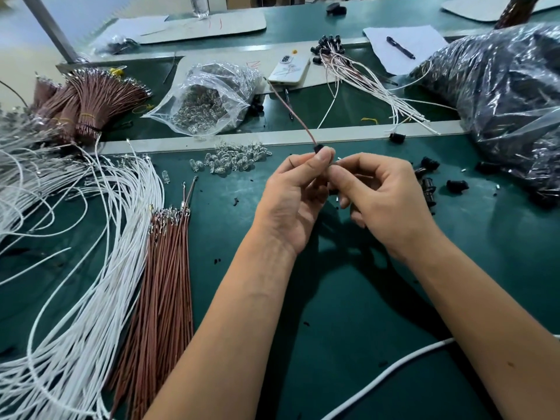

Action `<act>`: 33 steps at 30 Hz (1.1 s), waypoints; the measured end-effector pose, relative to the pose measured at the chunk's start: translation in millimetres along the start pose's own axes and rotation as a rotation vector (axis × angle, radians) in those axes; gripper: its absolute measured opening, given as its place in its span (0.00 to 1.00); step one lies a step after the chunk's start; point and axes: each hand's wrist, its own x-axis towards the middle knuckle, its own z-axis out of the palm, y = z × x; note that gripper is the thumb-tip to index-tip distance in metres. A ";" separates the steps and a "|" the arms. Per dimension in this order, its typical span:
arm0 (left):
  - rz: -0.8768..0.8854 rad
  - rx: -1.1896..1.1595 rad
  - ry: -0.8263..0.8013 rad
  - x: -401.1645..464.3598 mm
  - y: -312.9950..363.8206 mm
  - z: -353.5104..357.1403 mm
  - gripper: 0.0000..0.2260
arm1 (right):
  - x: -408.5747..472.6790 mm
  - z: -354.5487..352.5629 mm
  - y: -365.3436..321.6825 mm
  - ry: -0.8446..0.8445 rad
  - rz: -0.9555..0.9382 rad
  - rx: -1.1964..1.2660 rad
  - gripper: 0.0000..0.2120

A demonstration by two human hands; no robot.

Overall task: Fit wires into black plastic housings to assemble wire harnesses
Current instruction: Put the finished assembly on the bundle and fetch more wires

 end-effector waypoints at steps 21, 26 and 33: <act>0.352 0.153 0.542 -25.6 98.5 -49.7 0.12 | 8.6 47.1 -28.6 -0.629 0.215 -0.272 0.12; 0.497 0.391 0.832 -64.7 124.3 -92.5 0.11 | 45.3 162.9 -56.4 -0.456 0.061 -0.546 0.14; 0.487 0.779 1.091 -88.5 150.4 -149.7 0.06 | 43.4 272.3 -72.9 -0.422 -0.071 -0.903 0.12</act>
